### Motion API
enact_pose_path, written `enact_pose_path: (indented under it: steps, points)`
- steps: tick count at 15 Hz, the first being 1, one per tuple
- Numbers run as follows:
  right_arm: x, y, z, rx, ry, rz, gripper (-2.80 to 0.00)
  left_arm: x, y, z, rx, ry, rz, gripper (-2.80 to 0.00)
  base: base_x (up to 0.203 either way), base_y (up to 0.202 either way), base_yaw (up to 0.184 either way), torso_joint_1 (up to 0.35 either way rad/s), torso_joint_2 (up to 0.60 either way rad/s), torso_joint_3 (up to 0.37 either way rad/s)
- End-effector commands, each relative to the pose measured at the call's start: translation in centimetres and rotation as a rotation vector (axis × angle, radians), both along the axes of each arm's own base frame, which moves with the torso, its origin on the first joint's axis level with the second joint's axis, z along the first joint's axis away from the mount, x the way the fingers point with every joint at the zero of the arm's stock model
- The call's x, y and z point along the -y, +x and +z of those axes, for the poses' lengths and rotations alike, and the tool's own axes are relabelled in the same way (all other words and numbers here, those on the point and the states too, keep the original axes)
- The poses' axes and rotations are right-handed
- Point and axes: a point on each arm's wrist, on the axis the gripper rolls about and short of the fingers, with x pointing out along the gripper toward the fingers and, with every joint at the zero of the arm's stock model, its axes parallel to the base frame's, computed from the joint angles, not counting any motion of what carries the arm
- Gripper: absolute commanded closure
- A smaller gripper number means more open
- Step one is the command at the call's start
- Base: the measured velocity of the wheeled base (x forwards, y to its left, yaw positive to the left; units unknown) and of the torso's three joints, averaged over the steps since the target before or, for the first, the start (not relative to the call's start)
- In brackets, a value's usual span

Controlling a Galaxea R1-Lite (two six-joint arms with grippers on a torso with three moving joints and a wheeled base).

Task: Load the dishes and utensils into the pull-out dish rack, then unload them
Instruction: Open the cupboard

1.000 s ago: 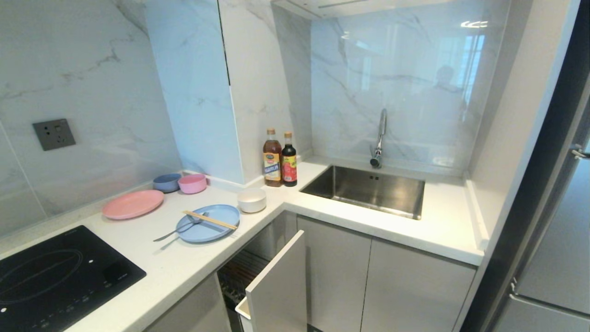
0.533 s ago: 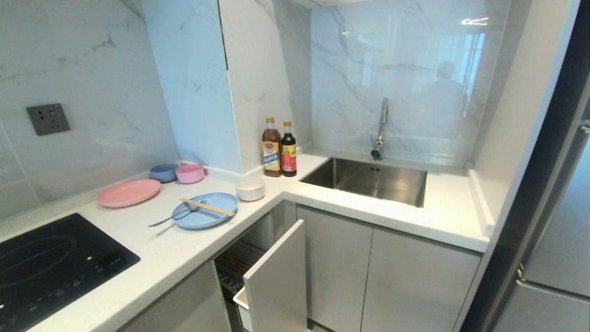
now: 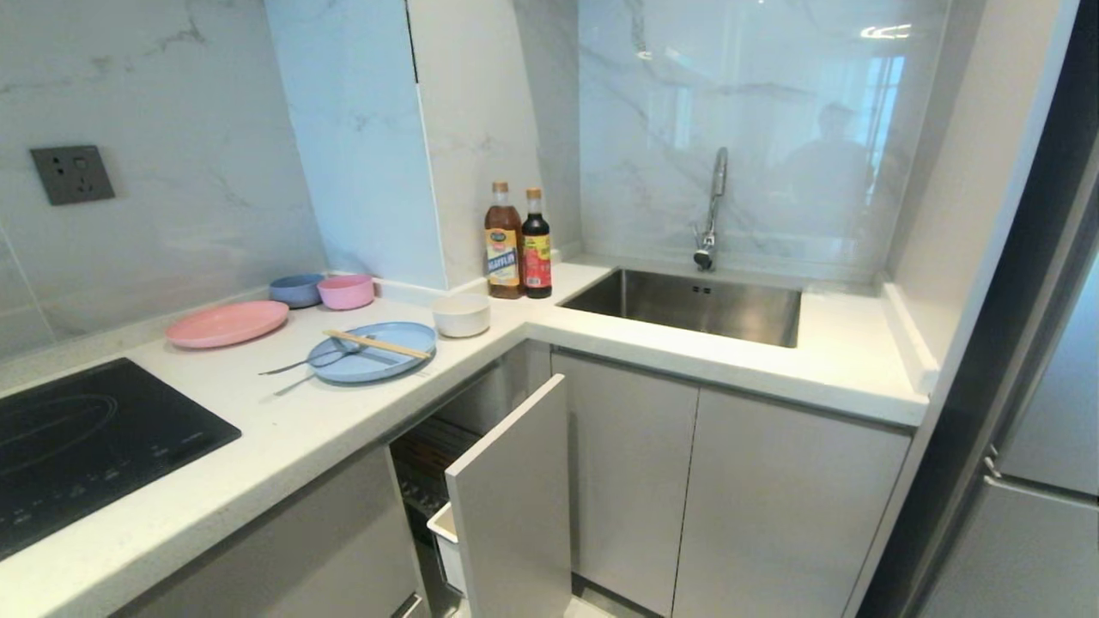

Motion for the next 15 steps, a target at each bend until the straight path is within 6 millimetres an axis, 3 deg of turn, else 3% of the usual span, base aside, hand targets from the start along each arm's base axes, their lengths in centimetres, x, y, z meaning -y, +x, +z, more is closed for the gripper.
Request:
enact_pose_path:
  steps: [1,8,15]
  points:
    - [0.0,0.01,-0.04,-0.002,0.0,0.0,0.0,0.0,0.02,-0.08,-0.003,-0.001,0.0,0.0,0.0,0.0,0.0,-0.262,0.52,0.259]
    - [0.0,0.01,-0.04,-0.002,0.0,0.0,0.0,0.0,0.02,-0.08,-0.003,-0.001,0.0,0.0,0.0,0.0,0.0,-0.231,0.46,0.229]
    - [0.0,0.01,-0.04,-0.002,0.0,0.0,0.0,0.0,0.02,-0.08,-0.003,-0.001,0.0,0.0,0.0,0.0,0.0,-0.023,0.05,0.028]
